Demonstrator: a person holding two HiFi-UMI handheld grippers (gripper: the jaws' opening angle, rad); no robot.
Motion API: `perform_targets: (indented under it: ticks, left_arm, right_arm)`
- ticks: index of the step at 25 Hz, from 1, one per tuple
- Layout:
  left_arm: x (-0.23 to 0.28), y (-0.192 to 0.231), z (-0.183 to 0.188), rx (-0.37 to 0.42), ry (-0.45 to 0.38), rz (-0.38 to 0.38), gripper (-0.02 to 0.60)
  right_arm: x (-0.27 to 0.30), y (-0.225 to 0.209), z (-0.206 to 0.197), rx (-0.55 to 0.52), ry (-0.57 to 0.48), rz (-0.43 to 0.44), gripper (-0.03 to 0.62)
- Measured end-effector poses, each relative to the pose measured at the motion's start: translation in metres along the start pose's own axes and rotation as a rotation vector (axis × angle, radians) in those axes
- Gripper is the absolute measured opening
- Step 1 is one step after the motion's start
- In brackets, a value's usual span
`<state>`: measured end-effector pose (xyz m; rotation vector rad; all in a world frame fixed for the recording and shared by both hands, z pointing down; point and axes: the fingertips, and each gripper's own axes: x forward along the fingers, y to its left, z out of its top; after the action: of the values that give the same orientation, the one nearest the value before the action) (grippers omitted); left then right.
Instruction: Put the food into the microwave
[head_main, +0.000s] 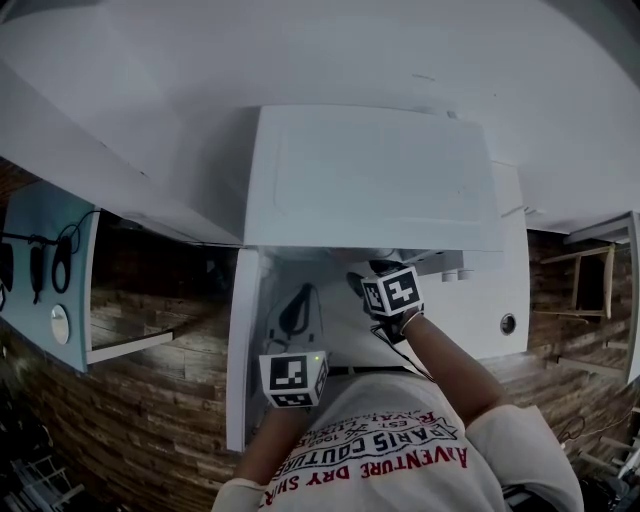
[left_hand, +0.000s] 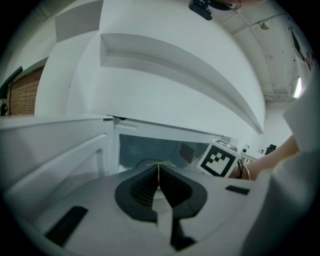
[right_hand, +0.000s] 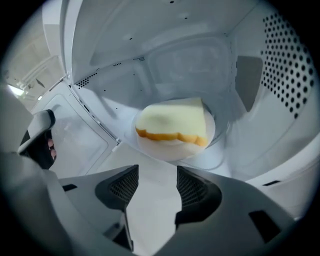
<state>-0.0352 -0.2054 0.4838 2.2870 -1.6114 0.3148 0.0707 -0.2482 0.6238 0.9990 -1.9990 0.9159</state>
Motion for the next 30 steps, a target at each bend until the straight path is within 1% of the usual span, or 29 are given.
perform_targets:
  ticks: [2, 5, 6, 8, 10, 12, 16, 19, 22, 24, 28, 30]
  left_arm:
    - [0.000, -0.001, 0.000, -0.001, -0.001, 0.002, 0.009]
    - [0.001, -0.003, 0.002, 0.002, -0.004, 0.000, 0.009]
    - [0.001, -0.005, 0.003, 0.004, -0.006, -0.002, 0.009]
    - [0.001, -0.009, 0.007, 0.011, -0.014, -0.007, 0.009]
    - [0.001, -0.014, 0.014, 0.020, -0.027, -0.014, 0.009]
    - [0.001, -0.018, 0.022, 0.029, -0.042, -0.021, 0.009]
    - [0.002, -0.029, 0.041, 0.049, -0.080, -0.040, 0.009]
    - [0.001, -0.038, 0.059, 0.073, -0.119, -0.051, 0.009]
    - [0.001, -0.048, 0.079, 0.100, -0.161, -0.061, 0.009]
    - [0.000, -0.055, 0.095, 0.122, -0.195, -0.067, 0.009]
    - [-0.006, -0.066, 0.126, 0.169, -0.276, -0.073, 0.009]
    - [-0.011, -0.070, 0.140, 0.184, -0.319, -0.067, 0.009]
  right_arm:
    - [-0.004, -0.001, 0.000, 0.019, -0.014, 0.003, 0.236]
    - [-0.018, 0.000, 0.006, 0.067, -0.084, 0.004, 0.184]
    - [-0.027, 0.002, 0.010, 0.086, -0.125, 0.002, 0.140]
    - [-0.048, 0.005, 0.020, 0.095, -0.222, -0.007, 0.027]
    - [-0.073, 0.012, 0.031, 0.050, -0.314, -0.013, 0.020]
    - [-0.096, 0.024, 0.038, -0.023, -0.388, -0.002, 0.012]
    - [-0.135, 0.042, 0.048, -0.142, -0.508, 0.004, 0.012]
    - [-0.160, 0.046, 0.056, -0.178, -0.573, -0.009, 0.012]
    - [-0.184, 0.044, 0.067, -0.185, -0.643, -0.027, 0.012]
    - [-0.204, 0.044, 0.078, -0.208, -0.718, -0.046, 0.012]
    - [-0.245, 0.050, 0.103, -0.292, -0.900, -0.065, 0.012]
    - [-0.261, 0.051, 0.112, -0.299, -0.961, -0.069, 0.012]
